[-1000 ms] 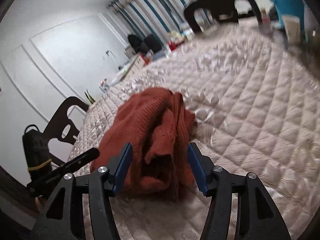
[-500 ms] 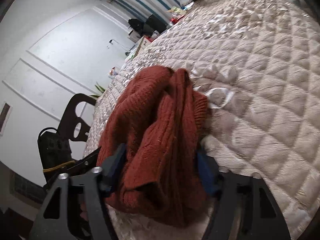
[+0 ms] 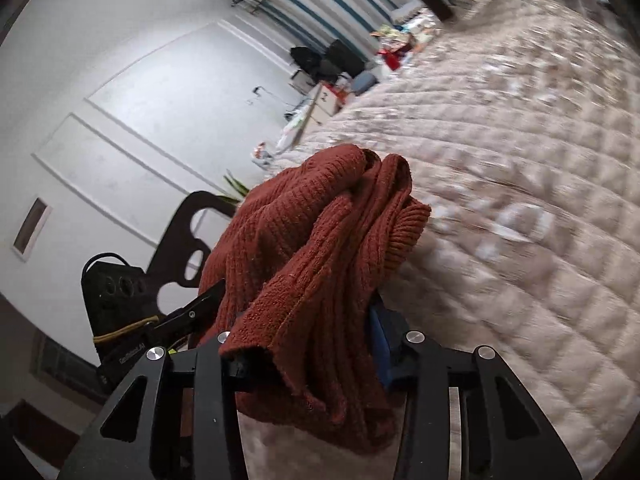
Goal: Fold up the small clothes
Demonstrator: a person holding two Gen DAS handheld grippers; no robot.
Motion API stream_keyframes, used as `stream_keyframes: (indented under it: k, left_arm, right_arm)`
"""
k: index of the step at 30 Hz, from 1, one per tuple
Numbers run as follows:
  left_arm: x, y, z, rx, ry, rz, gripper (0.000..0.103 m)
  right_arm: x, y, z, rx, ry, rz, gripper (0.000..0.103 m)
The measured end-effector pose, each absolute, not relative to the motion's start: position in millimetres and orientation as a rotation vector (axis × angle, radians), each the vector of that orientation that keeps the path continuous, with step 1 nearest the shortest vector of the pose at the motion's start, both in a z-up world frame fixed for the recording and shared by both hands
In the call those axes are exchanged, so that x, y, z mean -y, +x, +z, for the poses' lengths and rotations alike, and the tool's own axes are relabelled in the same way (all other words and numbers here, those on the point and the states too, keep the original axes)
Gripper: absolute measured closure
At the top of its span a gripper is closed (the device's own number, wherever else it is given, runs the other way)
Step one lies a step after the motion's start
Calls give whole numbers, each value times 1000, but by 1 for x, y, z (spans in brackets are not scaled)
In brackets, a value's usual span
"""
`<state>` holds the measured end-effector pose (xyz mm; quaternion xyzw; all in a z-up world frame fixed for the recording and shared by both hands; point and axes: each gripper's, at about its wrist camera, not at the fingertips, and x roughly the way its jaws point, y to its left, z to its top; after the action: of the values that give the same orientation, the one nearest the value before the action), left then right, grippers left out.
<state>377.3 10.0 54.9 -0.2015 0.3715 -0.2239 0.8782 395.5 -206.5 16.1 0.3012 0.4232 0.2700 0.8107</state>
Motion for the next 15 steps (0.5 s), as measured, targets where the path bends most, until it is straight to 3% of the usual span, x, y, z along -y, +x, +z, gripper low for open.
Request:
stream_keyframes:
  k: [7, 12, 15]
  left_arm:
    - [-83, 388, 57, -764, -393, -355, 52]
    - [-123, 409, 24, -809, -388, -310, 47]
    - [-139, 409, 0, -825, -410, -306, 37]
  right_arm:
    - [125, 426, 10, -935, 607, 650, 61]
    - [89, 439, -10, -964, 559, 652, 60]
    - [79, 446, -30, -1008, 528, 630, 52]
